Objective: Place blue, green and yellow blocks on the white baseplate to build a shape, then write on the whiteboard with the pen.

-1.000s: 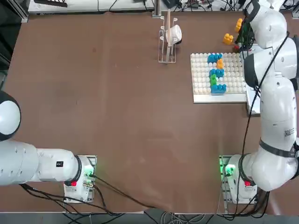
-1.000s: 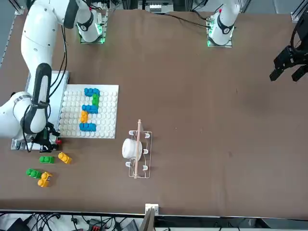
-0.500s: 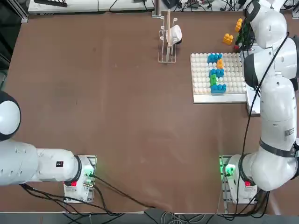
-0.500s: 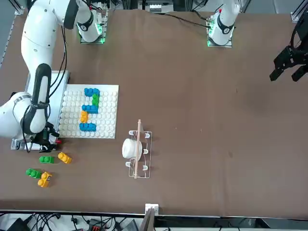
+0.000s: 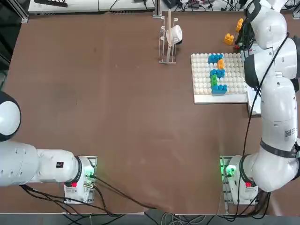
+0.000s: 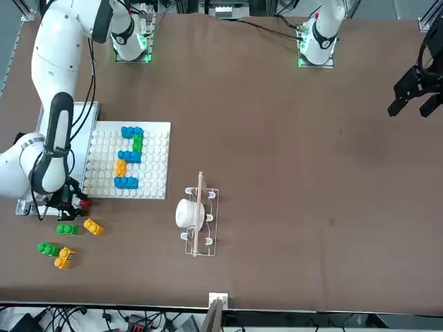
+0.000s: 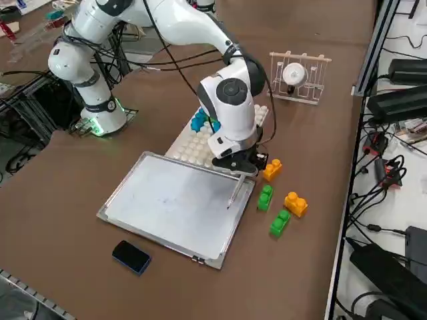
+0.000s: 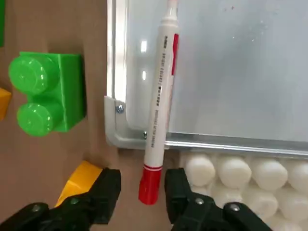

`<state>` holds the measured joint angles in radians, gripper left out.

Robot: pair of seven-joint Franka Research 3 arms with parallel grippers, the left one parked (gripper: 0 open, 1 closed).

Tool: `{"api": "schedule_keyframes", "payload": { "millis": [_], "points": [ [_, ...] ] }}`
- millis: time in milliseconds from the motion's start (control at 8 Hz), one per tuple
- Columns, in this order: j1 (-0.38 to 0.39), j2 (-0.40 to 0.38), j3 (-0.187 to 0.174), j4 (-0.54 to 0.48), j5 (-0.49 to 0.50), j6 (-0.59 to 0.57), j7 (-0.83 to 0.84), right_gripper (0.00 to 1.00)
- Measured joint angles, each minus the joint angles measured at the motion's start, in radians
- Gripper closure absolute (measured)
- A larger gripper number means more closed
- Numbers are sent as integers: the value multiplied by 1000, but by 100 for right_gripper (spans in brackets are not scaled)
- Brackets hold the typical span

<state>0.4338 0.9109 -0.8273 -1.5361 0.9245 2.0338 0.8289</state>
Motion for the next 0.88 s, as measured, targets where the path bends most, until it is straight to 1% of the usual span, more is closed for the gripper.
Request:
{"api": "schedule_keyframes", "payload": {
  "millis": [250,500,750,875],
  "points": [
    [0,2,1,0,0,0,2,42],
    [-2,5,1,0,1,0,3,45],
    [-6,11,1,0,1,0,3,54],
    [-9,12,1,0,1,0,3,55]
  ]
}}
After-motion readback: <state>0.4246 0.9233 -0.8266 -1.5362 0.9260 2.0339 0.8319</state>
